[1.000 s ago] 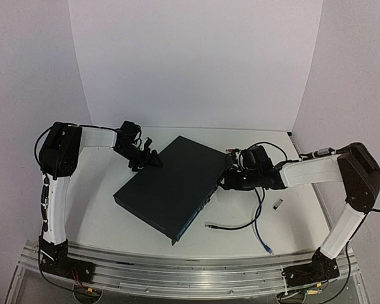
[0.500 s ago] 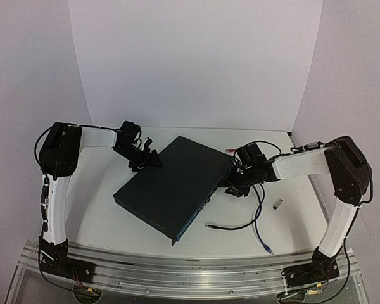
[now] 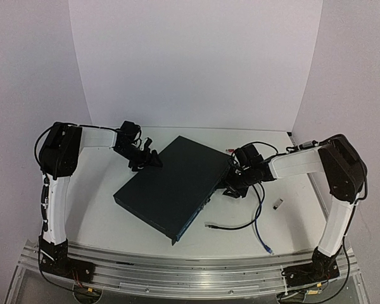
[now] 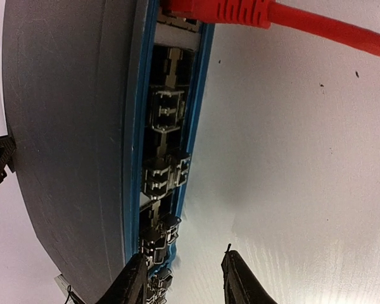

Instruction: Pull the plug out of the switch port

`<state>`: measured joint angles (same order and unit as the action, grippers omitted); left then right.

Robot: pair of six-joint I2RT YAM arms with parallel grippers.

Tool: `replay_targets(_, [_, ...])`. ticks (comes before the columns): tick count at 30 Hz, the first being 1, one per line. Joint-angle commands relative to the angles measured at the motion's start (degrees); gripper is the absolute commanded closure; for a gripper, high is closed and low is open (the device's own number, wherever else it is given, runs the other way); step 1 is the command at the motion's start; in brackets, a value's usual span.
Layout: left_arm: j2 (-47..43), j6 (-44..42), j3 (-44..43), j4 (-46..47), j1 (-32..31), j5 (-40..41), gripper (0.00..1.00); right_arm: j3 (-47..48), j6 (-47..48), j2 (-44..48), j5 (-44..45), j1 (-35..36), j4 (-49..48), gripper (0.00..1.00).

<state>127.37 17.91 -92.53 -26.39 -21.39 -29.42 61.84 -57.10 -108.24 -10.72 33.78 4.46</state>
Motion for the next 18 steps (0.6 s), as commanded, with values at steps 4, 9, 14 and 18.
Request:
replay_targets(4, [3.0, -1.0, 1.2, -2.9, -0.8, 4.5, 0.20, 3.0, -0.2, -1.6, -0.2, -0.1, 0.5, 0.62])
replay_targets(9, [2.9, -1.1, 1.1, -3.0, -0.8, 4.7, 0.20, 3.0, 0.1, -2.1, 0.2, -0.1, 0.4, 0.64])
replay_targets(14, [3.0, -1.1, 1.1, -3.0, -0.8, 4.6, 0.20, 2.8, 0.2, -2.7, 0.3, -0.1, 0.5, 0.68])
replay_targets(18, [2.9, -1.1, 1.3, -2.9, -0.8, 4.7, 0.20, 2.9, 0.1, -3.3, 0.1, -0.1, 0.4, 0.68])
